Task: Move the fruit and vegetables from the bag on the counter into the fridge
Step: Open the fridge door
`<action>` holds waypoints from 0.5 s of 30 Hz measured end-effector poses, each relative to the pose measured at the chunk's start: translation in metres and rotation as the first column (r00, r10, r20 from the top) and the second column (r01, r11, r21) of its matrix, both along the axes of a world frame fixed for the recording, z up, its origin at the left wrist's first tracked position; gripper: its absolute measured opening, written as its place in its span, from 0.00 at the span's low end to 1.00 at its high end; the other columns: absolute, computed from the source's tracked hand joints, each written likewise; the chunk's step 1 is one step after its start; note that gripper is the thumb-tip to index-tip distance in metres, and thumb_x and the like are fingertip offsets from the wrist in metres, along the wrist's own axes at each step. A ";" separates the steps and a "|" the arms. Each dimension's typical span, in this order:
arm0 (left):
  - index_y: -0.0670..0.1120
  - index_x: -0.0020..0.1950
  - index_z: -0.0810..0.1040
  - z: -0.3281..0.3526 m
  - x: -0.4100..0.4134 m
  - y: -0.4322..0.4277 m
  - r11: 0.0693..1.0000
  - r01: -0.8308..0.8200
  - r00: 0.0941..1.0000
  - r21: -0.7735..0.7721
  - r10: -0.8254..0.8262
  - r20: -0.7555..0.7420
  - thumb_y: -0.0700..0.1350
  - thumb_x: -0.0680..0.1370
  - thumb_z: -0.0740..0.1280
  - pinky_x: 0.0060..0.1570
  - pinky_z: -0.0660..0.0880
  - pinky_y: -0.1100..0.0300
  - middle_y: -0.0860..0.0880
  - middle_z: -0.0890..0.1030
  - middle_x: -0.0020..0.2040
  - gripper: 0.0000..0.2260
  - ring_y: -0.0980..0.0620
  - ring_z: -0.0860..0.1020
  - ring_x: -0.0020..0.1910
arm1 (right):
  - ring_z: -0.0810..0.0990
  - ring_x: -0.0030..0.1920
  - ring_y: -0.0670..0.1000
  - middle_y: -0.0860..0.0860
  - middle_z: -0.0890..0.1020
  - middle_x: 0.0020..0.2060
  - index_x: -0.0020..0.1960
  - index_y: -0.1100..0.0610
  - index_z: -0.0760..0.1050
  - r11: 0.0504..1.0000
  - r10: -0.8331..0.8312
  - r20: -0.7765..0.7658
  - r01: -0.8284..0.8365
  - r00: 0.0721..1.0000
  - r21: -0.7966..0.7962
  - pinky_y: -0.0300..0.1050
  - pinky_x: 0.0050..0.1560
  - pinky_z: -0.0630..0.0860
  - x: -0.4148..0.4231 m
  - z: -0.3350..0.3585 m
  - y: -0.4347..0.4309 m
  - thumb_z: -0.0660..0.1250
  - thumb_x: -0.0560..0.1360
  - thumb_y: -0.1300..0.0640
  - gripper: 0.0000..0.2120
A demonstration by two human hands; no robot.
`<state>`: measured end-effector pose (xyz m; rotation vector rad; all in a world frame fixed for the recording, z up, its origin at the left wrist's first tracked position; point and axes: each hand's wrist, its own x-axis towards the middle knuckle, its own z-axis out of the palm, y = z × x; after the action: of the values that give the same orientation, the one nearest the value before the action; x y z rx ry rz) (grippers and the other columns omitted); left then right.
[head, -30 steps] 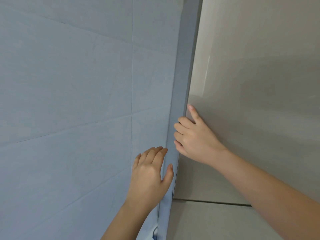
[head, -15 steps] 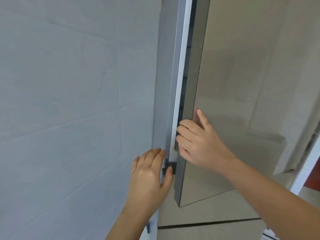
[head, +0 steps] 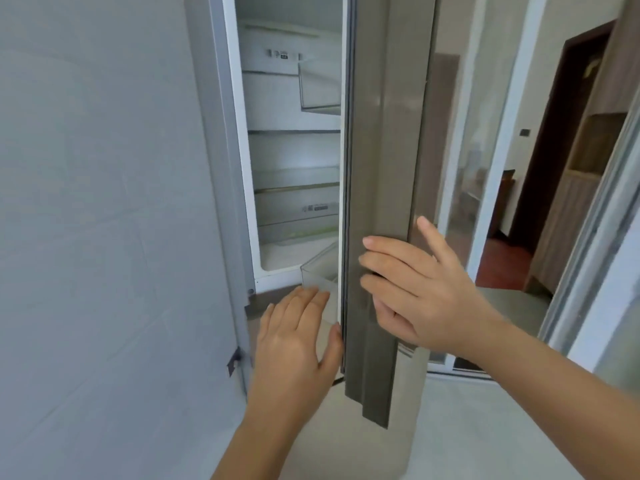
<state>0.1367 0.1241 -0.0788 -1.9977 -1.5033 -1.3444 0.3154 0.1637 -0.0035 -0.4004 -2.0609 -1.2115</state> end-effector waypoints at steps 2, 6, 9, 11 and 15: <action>0.42 0.60 0.77 0.004 0.014 -0.001 0.999 0.046 0.999 0.012 -0.046 -0.003 0.50 0.74 0.58 0.56 0.73 0.41 0.45 0.80 0.57 0.19 0.50 0.72 0.59 | 0.74 0.60 0.52 0.54 0.83 0.47 0.44 0.58 0.76 1.000 -0.030 -0.012 0.030 0.999 -0.010 0.60 0.66 0.61 0.018 -0.002 -0.010 0.63 0.72 0.59 0.05; 0.43 0.60 0.77 0.005 0.039 -0.001 0.992 0.127 0.990 0.002 -0.126 -0.064 0.50 0.74 0.58 0.60 0.69 0.42 0.45 0.80 0.58 0.19 0.48 0.74 0.60 | 0.74 0.61 0.52 0.54 0.83 0.47 0.44 0.58 0.78 0.996 -0.083 -0.046 0.082 0.995 -0.030 0.60 0.63 0.66 0.055 -0.006 -0.029 0.64 0.72 0.59 0.04; 0.43 0.60 0.76 0.007 0.058 0.001 0.985 0.173 0.979 -0.011 -0.173 -0.109 0.50 0.75 0.57 0.63 0.63 0.48 0.46 0.79 0.58 0.19 0.48 0.74 0.60 | 0.72 0.63 0.52 0.54 0.81 0.52 0.45 0.58 0.75 0.992 -0.126 -0.081 0.123 0.989 -0.038 0.57 0.62 0.66 0.080 -0.009 -0.043 0.63 0.72 0.59 0.04; 0.43 0.59 0.77 0.007 0.073 0.002 0.975 0.222 0.970 0.003 -0.220 -0.103 0.49 0.74 0.57 0.62 0.62 0.49 0.45 0.79 0.58 0.19 0.49 0.72 0.61 | 0.68 0.65 0.51 0.53 0.75 0.56 0.46 0.57 0.73 0.986 -0.168 -0.106 0.165 0.980 -0.039 0.55 0.65 0.63 0.098 -0.013 -0.052 0.61 0.73 0.59 0.04; 0.42 0.58 0.78 0.000 0.103 0.003 0.945 0.327 0.942 0.029 -0.323 -0.094 0.48 0.74 0.58 0.62 0.65 0.45 0.44 0.80 0.56 0.18 0.49 0.70 0.60 | 0.66 0.67 0.53 0.53 0.72 0.59 0.50 0.58 0.72 0.959 -0.281 -0.161 0.273 0.946 -0.069 0.55 0.68 0.58 0.138 -0.022 -0.067 0.59 0.75 0.59 0.06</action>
<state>0.2397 0.1271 -0.0792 -2.3184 -1.1284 -1.3728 0.4533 0.0965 -0.0255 -0.8105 -1.9331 -1.2451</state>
